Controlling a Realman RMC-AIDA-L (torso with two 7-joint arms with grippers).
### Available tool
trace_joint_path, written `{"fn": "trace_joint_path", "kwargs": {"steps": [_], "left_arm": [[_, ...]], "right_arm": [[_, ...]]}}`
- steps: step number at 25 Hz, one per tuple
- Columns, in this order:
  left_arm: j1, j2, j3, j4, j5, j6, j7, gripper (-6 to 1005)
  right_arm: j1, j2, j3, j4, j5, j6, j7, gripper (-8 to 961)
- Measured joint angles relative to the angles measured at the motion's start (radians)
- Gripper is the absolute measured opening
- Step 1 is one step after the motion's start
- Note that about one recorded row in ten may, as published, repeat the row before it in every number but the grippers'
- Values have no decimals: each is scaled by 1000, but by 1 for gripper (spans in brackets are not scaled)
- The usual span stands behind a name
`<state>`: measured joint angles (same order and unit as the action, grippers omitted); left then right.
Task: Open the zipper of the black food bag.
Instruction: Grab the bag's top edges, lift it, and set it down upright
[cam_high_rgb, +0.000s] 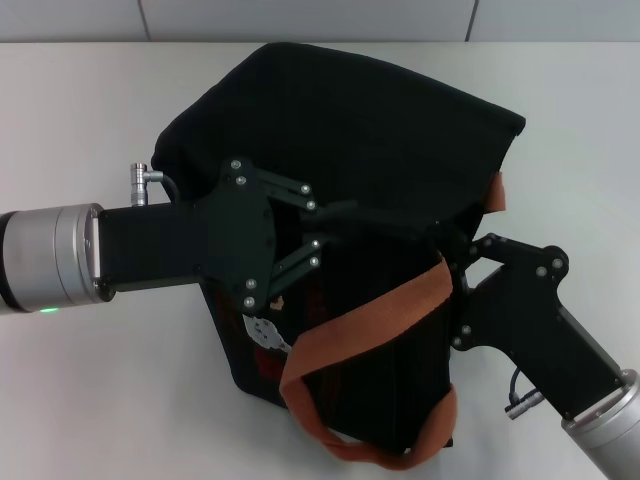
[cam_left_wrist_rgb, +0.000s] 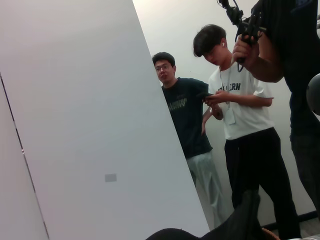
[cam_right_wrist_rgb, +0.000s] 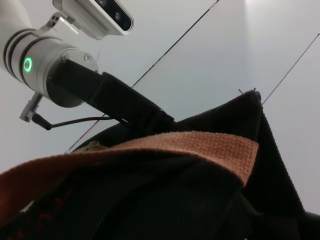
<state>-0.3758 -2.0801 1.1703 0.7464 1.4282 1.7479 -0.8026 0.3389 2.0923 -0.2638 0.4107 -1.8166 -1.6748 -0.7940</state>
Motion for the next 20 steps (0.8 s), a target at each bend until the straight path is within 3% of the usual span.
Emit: {"fn": "trace_joint_path", "kwargs": {"steps": [20], "left_arm": [[-1, 0, 0, -4, -5, 2, 2, 99]], "right_arm": [[3, 0, 0, -1, 0, -1, 13, -2]]}}
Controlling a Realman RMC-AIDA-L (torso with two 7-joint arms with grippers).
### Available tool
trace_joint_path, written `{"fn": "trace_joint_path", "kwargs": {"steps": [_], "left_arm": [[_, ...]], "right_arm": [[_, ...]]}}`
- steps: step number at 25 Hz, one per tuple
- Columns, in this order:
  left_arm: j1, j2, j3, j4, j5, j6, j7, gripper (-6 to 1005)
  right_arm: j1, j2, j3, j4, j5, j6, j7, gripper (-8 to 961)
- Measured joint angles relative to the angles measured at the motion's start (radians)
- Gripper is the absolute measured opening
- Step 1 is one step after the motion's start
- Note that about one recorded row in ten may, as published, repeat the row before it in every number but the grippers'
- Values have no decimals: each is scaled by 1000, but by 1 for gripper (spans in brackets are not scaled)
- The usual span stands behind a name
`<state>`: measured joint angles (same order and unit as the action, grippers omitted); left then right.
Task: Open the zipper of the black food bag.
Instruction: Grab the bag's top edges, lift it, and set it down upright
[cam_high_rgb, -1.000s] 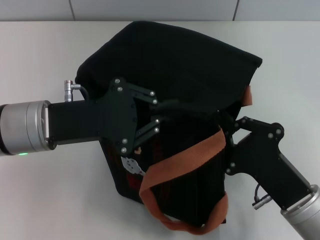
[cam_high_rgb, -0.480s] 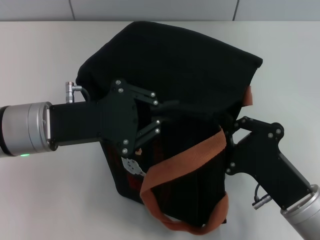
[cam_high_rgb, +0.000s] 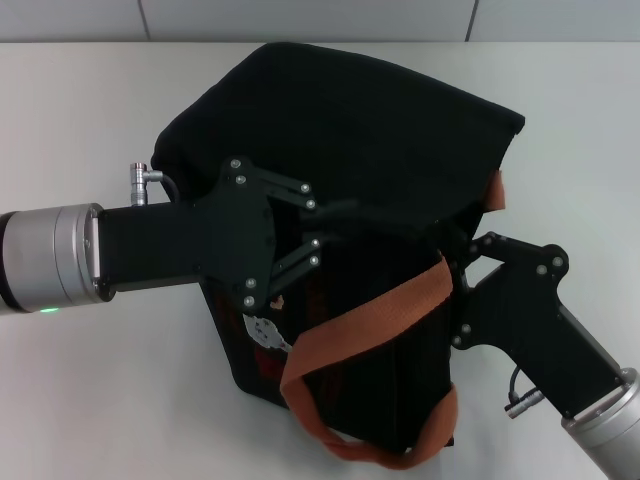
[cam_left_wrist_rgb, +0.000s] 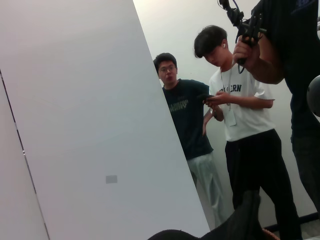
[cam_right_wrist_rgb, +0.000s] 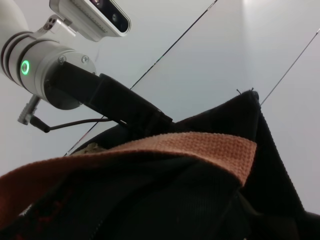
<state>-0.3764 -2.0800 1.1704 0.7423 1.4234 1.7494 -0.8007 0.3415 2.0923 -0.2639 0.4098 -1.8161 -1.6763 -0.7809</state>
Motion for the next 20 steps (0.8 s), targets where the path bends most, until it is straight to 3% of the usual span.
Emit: {"fn": "trace_joint_path", "kwargs": {"steps": [20], "left_arm": [[10, 1, -12, -33, -61, -10, 14, 99]], "right_arm": [[3, 0, -1, -9, 0, 27, 1, -1]]}}
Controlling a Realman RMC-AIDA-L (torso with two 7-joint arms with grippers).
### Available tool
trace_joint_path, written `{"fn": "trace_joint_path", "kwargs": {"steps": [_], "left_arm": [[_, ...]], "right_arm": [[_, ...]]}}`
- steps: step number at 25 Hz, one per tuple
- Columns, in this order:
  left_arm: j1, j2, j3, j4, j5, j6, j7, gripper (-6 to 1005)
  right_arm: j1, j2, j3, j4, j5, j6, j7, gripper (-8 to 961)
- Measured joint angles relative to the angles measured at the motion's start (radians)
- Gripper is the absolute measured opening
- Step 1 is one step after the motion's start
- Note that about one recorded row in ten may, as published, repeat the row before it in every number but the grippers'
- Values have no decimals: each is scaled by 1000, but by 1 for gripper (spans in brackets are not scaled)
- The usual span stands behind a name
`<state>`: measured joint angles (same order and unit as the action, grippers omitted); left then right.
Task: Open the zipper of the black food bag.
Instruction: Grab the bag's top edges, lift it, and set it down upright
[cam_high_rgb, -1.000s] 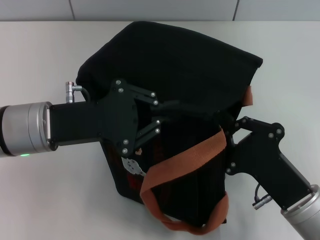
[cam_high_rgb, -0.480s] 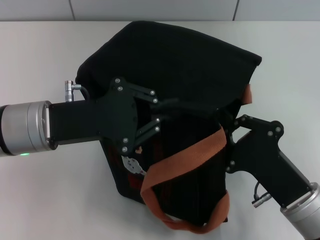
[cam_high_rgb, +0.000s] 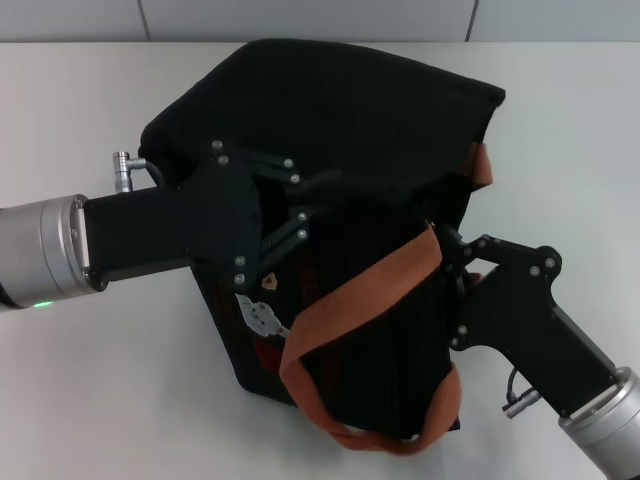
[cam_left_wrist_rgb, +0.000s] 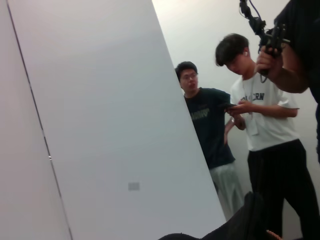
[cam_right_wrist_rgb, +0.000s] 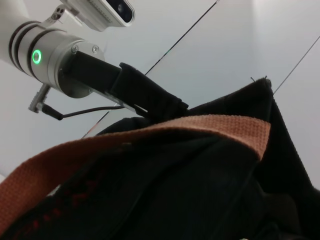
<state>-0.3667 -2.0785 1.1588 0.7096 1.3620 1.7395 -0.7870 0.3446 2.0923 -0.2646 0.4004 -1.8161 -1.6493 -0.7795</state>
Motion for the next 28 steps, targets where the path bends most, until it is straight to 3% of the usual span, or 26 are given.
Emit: {"fn": "trace_joint_path", "kwargs": {"steps": [7, 14, 28], "left_arm": [[3, 4, -16, -57, -60, -6, 37, 99], [13, 8, -110, -134, -65, -4, 98, 98], [74, 11, -249, -159, -65, -1, 127, 102]], "right_arm": [[-7, 0, -6, -6, 0, 3, 10, -1], [-19, 0, -2, -23, 0, 15, 11, -1], [-41, 0, -1, -46, 3, 31, 11, -1]]}}
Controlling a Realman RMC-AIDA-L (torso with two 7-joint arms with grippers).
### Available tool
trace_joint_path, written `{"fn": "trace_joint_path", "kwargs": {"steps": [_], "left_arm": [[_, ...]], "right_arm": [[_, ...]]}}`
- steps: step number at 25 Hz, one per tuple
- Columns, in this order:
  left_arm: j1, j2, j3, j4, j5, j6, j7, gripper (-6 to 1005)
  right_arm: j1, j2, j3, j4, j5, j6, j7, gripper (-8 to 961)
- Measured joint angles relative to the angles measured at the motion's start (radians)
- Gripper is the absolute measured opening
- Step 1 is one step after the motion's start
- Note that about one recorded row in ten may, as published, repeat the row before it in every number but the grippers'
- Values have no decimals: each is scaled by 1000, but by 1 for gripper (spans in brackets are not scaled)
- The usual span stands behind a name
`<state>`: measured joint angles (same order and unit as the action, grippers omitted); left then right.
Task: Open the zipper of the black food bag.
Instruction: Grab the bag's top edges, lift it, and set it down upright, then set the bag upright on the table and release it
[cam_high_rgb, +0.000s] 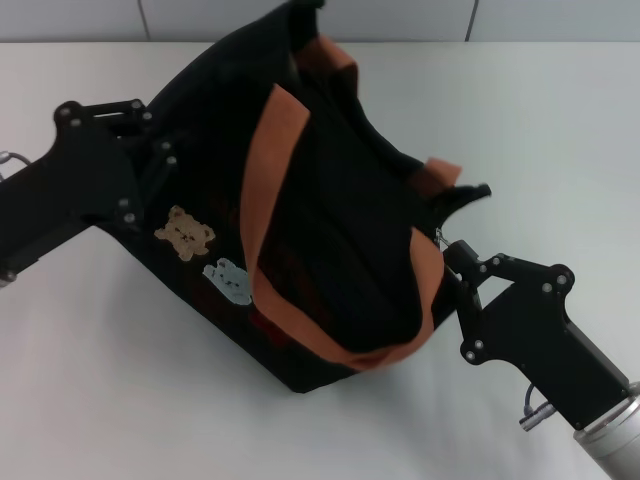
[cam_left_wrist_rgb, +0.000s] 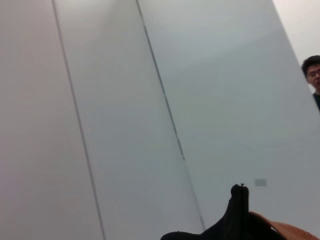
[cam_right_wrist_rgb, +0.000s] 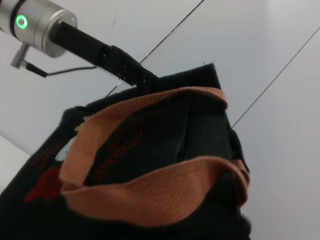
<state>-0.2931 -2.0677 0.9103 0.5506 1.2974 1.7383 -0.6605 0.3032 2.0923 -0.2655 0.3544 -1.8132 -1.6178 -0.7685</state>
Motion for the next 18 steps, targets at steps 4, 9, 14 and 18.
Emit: {"fn": "trace_joint_path", "kwargs": {"steps": [4, 9, 14, 18], "left_arm": [[14, 3, -24, -10, 6, -4, 6, 121], [21, 5, -27, -30, 6, -7, 27, 145], [21, 3, -30, -58, 6, -9, 35, 168], [12, -1, -76, -130, 3, -27, 53, 188]], "right_arm": [[-5, 0, 1, -8, 5, 8, 1, -2], [-10, 0, 3, -23, 5, -1, 45, 5], [-2, 0, 24, -27, 7, -31, 155, 24], [2, 0, 85, -55, 7, -68, 315, 39]]}}
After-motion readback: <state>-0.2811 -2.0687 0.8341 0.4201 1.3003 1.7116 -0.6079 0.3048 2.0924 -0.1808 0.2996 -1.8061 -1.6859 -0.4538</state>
